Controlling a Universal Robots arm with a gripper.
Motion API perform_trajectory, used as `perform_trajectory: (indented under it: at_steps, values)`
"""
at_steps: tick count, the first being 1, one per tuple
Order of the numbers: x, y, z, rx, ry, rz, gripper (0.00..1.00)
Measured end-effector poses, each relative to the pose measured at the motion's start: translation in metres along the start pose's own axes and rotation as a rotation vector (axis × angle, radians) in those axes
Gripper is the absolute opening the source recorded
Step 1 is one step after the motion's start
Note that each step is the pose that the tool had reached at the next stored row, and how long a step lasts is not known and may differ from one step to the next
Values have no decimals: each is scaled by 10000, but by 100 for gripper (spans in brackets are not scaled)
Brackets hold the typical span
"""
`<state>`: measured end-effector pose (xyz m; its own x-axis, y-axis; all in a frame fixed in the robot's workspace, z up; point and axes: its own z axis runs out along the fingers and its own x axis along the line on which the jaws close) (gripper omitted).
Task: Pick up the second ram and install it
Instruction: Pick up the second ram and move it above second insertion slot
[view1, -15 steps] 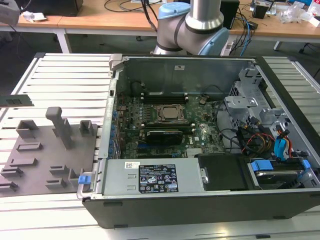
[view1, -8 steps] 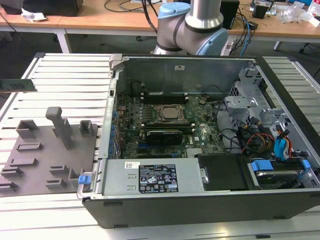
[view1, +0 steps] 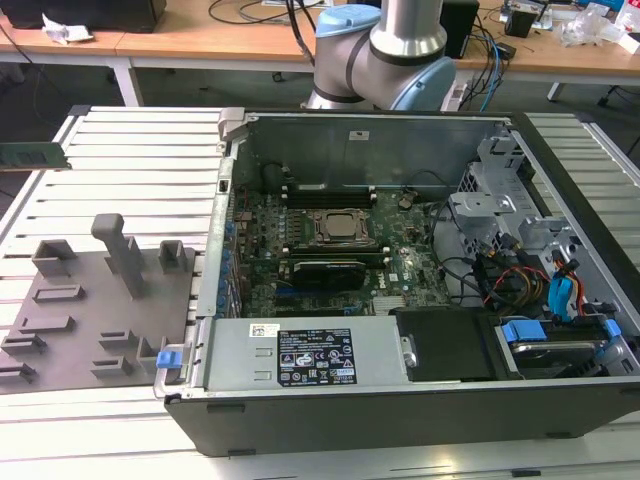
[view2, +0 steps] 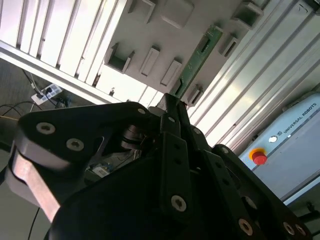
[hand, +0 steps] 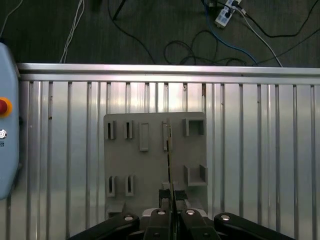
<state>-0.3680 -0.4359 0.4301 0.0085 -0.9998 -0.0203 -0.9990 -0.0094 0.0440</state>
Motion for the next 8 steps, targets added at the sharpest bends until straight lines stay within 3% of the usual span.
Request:
perform_trajectory:
  at_steps: [2,8]
  values:
    - [0,-27,-2,0,0,0,14]
    - [2,-225,-10,-1,-1,0,14]
